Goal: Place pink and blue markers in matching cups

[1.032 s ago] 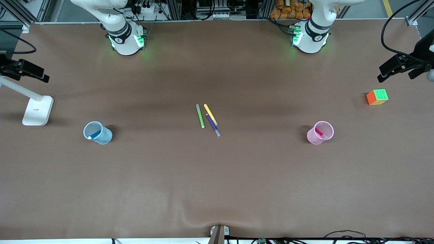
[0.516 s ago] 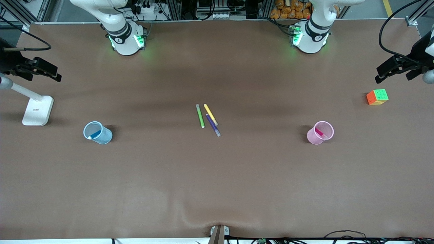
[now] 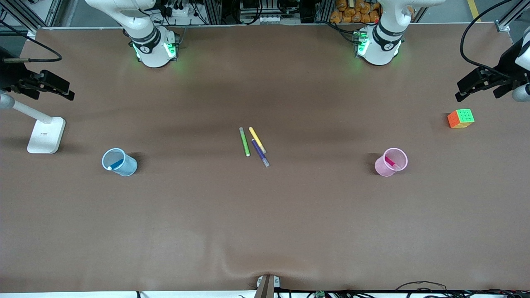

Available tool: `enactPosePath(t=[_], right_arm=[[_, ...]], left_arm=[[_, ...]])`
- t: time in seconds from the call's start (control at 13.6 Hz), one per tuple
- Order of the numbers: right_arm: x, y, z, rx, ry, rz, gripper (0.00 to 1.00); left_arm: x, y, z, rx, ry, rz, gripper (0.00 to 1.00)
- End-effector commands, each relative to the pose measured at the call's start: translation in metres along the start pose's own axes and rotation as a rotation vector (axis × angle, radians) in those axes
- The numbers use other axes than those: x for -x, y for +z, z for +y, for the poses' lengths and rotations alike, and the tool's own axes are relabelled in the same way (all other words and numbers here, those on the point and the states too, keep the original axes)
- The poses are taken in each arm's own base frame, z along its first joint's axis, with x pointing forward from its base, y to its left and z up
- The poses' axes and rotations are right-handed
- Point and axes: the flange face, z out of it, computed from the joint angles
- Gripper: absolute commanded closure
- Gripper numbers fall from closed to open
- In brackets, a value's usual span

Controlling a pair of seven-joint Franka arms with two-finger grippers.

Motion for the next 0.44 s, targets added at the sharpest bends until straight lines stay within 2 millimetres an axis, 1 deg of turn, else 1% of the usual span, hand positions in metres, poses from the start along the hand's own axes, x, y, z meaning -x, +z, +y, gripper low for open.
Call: enactPosePath(t=[0.0, 0.37], right_arm=[[0.0042, -0.0046, 0.0045, 0.038, -0.031, 0.026, 0.00], [0.0032, -0.0048, 0.0088, 0.055, -0.046, 0.032, 0.00]], left_arm=[[0.0002, -0.0071, -0.0016, 0.006, 0.009, 0.000, 0.00], [0.0004, -0.0080, -0.0025, 0.007, 0.014, 0.003, 0.00]])
